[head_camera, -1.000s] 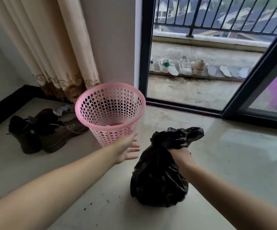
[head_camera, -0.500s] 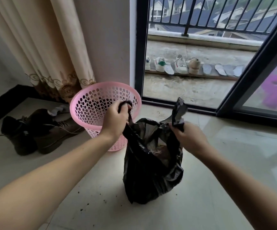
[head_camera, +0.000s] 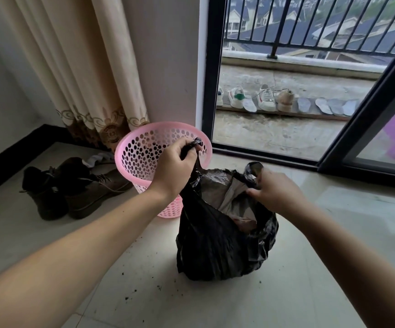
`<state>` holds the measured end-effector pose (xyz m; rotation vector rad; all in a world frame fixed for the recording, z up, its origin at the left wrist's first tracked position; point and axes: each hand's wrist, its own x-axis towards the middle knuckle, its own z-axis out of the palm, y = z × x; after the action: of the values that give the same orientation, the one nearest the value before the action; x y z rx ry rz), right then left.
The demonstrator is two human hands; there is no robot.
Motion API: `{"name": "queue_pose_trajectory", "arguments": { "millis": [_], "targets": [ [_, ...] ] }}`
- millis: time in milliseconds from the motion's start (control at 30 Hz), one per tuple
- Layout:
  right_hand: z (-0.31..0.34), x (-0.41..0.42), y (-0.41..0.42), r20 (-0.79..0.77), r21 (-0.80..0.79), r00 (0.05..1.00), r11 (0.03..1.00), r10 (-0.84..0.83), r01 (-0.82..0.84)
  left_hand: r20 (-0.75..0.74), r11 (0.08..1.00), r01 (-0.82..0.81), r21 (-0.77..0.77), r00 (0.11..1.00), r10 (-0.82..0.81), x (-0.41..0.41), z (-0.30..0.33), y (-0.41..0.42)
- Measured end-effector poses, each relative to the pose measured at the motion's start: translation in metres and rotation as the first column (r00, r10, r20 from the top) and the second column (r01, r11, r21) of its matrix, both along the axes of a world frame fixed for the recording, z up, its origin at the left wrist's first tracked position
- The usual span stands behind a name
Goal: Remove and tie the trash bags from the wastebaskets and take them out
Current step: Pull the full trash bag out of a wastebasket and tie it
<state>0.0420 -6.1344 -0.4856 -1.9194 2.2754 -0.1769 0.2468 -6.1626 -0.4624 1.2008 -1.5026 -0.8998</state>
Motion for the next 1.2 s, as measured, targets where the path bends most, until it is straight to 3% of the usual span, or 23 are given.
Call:
{"name": "queue_pose_trajectory", "arguments": {
  "millis": [100, 167, 233, 300, 333, 400, 433, 467, 500, 533, 633, 700, 800, 867, 1000, 1067, 1133, 1200],
  "targets": [
    [0.000, -0.004, 0.001, -0.125, 0.183, 0.992, 0.983, -0.006, 0.029, 0.005, 1.000, -0.022, 0.018, 1.000, 0.022, 0.003, -0.002, -0.001],
    [0.000, -0.004, 0.003, -0.102, 0.180, 0.995, 0.984, 0.011, 0.007, 0.033, 0.999, -0.031, 0.029, 0.999, 0.030, 0.005, -0.004, -0.001],
    [0.003, -0.004, 0.005, -0.037, 0.010, 0.997, 0.998, 0.067, -0.066, 0.095, 1.000, -0.019, 0.001, 0.995, 0.019, 0.006, -0.003, -0.001],
    [0.013, 0.000, 0.005, 0.210, -0.242, 0.962, 0.962, 0.177, -0.124, 0.219, 0.996, 0.029, -0.082, 0.976, -0.011, 0.006, 0.000, 0.001],
    [0.021, 0.005, 0.005, 0.430, -0.345, 0.869, 0.934, 0.245, -0.092, 0.279, 0.989, 0.070, -0.127, 0.960, -0.032, 0.005, 0.003, 0.003],
    [0.039, 0.016, 0.007, 0.800, -0.392, 0.489, 0.920, 0.348, -0.015, 0.318, 0.968, 0.166, -0.187, 0.943, -0.101, 0.003, 0.012, 0.008],
    [0.045, 0.020, 0.008, 0.882, -0.378, 0.300, 0.926, 0.363, -0.009, 0.308, 0.959, 0.199, -0.204, 0.943, -0.130, 0.002, 0.016, 0.011],
    [0.047, 0.021, 0.008, 0.904, -0.376, 0.208, 0.926, 0.374, -0.033, 0.285, 0.951, 0.222, -0.215, 0.946, -0.156, 0.001, 0.020, 0.012],
    [0.049, 0.023, 0.009, 0.902, -0.366, 0.205, 0.925, 0.379, -0.101, 0.264, 0.943, 0.246, -0.223, 0.947, -0.184, -0.001, 0.023, 0.013],
    [0.047, 0.024, 0.010, 0.882, -0.338, 0.268, 0.917, 0.387, -0.213, 0.252, 0.932, 0.277, -0.233, 0.943, -0.217, -0.002, 0.026, 0.014],
    [0.035, 0.037, 0.013, 0.721, -0.164, 0.529, 0.852, 0.448, -0.497, 0.261, 0.898, 0.395, -0.191, 0.903, -0.342, -0.007, 0.028, 0.018],
    [0.024, 0.048, 0.012, 0.630, -0.162, 0.623, 0.863, 0.464, -0.479, 0.263, 0.887, 0.454, -0.080, 0.868, -0.420, -0.013, 0.023, 0.020],
    [0.020, 0.049, 0.007, 0.759, -0.128, 0.594, 0.957, 0.264, -0.262, 0.150, 0.898, 0.432, 0.088, 0.885, -0.441, -0.014, 0.015, 0.016],
    [0.020, 0.042, 0.006, 0.781, -0.112, 0.581, 0.967, 0.229, -0.231, 0.052, 0.896, 0.409, 0.171, 0.905, -0.423, -0.007, 0.005, 0.010],
    [0.018, 0.039, 0.005, 0.800, -0.108, 0.563, 0.973, 0.208, -0.206, 0.219, 0.935, 0.314, 0.166, 0.912, -0.346, -0.002, -0.015, 0.007],
    [0.018, 0.038, 0.006, 0.802, -0.060, 0.566, 0.969, 0.190, -0.241, 0.233, 0.968, 0.232, 0.096, 0.940, -0.248, -0.004, -0.016, 0.006],
    [0.015, 0.033, 0.006, 0.804, 0.037, 0.575, 0.952, 0.152, -0.303, 0.182, 0.994, 0.103, 0.020, 0.978, -0.105, -0.007, -0.013, 0.003],
    [0.011, 0.030, 0.006, 0.818, 0.089, 0.566, 0.949, 0.104, -0.303, 0.029, 0.992, 0.089, 0.086, 0.995, -0.092, -0.009, -0.014, 0.004]
  ]
}}
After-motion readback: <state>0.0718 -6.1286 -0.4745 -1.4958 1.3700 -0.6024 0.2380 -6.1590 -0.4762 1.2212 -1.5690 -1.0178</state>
